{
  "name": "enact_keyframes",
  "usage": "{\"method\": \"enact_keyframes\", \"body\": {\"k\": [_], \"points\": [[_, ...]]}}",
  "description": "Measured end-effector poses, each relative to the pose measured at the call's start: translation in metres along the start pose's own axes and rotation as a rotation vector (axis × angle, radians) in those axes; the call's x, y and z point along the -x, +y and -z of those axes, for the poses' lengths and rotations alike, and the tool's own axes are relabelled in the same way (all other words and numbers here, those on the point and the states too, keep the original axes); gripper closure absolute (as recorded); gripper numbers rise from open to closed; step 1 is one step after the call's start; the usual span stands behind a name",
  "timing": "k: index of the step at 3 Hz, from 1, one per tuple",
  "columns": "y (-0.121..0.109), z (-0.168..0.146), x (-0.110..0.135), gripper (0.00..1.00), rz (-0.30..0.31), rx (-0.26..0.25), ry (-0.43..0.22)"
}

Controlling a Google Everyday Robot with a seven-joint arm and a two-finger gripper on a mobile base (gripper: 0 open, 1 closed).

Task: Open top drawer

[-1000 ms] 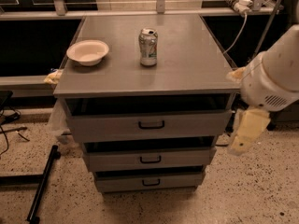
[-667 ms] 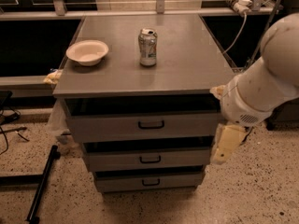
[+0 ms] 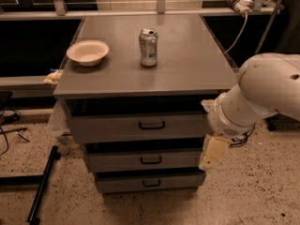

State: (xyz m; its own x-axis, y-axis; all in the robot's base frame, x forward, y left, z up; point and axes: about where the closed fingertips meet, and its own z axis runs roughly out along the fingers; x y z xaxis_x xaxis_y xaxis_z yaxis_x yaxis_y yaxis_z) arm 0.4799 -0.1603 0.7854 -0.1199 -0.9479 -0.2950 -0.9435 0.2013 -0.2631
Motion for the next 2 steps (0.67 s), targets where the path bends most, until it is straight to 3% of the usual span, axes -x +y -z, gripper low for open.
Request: {"method": "enact_keyframes", "body": {"k": [1, 2], "points": [[0.003, -0.002, -0.004, 0.0, 0.001, 0.002, 0.006], [-0.001, -0.025, -0.015, 0.0, -0.013, -0.019, -0.008]]}}
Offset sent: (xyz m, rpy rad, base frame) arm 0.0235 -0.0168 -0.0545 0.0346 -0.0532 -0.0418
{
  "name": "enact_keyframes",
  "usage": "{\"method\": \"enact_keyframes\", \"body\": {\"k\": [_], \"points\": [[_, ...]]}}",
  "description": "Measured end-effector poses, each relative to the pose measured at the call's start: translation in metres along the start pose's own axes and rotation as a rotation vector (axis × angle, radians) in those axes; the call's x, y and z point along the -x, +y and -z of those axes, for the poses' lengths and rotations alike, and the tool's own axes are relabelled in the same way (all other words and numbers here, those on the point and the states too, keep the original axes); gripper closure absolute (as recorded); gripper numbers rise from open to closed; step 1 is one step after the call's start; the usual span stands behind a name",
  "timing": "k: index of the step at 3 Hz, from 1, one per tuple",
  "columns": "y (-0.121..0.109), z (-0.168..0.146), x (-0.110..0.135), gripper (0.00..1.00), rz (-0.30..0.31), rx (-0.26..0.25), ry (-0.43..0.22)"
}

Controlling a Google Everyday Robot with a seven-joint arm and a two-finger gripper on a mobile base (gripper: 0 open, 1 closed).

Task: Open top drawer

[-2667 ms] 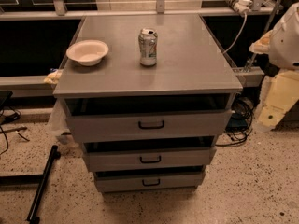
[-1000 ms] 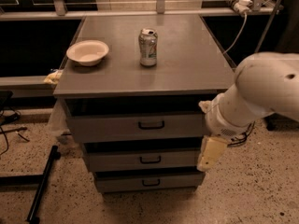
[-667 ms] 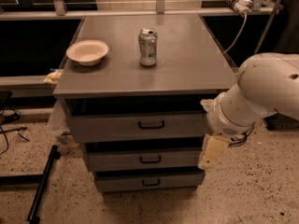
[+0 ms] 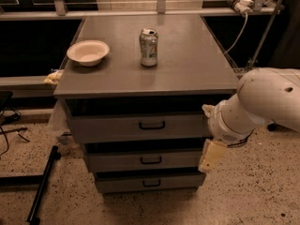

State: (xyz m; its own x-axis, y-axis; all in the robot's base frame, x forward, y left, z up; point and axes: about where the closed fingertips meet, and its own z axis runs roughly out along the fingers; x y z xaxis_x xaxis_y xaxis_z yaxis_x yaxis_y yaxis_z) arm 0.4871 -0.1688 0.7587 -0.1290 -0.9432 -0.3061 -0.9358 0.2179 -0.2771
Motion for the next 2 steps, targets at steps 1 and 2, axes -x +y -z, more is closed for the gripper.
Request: {"method": "enact_keyframes", "body": {"k": [1, 2], "points": [[-0.012, -0.027, -0.002, 0.0, -0.002, -0.023, -0.031], [-0.027, -0.05, 0.002, 0.0, -0.002, -0.042, -0.072]]}}
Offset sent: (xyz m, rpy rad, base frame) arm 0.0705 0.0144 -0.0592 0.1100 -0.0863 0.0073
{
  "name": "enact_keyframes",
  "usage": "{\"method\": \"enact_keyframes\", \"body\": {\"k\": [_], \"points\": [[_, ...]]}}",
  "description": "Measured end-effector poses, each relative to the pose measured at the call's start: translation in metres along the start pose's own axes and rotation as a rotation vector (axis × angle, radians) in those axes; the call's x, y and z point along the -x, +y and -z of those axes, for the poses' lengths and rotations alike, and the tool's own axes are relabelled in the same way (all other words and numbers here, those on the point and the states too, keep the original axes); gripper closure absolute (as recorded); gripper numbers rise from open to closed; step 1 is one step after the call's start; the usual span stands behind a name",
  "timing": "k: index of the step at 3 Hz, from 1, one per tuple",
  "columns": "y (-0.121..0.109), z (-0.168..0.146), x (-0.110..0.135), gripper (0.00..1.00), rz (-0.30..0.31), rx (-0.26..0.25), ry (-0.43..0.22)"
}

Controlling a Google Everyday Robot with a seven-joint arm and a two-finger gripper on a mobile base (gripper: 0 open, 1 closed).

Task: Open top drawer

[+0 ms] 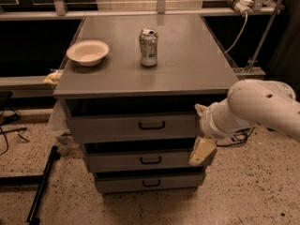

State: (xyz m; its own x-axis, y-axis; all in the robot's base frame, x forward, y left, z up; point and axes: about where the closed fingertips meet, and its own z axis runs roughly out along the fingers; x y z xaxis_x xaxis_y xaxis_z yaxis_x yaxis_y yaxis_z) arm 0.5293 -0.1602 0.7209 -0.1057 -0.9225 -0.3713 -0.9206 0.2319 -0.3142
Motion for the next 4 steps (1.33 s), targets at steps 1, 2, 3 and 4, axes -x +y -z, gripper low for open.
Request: {"method": "enact_keyframes", "body": {"k": [1, 2, 3, 4], "points": [[-0.014, -0.023, 0.005, 0.0, 0.012, -0.003, -0.028], [-0.027, -0.044, 0.009, 0.0, 0.033, -0.001, -0.048], [-0.049, -0.083, 0.013, 0.0, 0.082, 0.007, -0.07], [-0.05, -0.084, 0.013, 0.0, 0.082, 0.008, -0.07]]}}
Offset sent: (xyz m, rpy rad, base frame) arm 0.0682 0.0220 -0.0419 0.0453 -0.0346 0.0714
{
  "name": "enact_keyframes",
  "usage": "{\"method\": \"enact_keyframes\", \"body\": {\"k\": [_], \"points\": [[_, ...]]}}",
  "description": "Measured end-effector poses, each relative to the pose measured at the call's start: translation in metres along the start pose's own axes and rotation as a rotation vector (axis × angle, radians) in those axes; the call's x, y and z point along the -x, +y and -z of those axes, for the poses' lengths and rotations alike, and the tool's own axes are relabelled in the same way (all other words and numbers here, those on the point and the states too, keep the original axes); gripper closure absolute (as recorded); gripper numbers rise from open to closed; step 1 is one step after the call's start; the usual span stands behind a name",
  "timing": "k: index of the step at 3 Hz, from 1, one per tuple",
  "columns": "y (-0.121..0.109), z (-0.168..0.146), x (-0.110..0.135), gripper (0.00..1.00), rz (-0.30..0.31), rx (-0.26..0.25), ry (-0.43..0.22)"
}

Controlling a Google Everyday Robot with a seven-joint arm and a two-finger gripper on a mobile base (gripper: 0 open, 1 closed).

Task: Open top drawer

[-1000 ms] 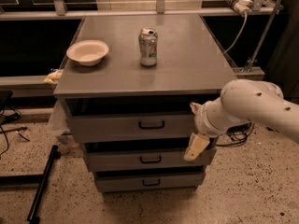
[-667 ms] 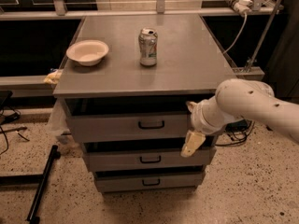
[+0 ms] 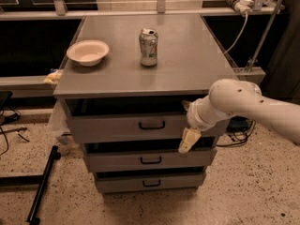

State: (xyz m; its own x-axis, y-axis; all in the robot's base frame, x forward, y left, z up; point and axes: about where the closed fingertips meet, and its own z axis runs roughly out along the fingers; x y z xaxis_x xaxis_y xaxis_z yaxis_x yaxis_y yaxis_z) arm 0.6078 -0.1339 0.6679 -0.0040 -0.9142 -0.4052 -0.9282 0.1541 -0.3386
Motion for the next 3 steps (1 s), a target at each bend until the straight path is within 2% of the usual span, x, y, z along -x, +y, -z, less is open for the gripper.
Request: {"method": "enact_keyframes", "body": {"k": [3], "points": [[0.016, -0.004, -0.021, 0.0, -0.04, 0.103, 0.04]]}}
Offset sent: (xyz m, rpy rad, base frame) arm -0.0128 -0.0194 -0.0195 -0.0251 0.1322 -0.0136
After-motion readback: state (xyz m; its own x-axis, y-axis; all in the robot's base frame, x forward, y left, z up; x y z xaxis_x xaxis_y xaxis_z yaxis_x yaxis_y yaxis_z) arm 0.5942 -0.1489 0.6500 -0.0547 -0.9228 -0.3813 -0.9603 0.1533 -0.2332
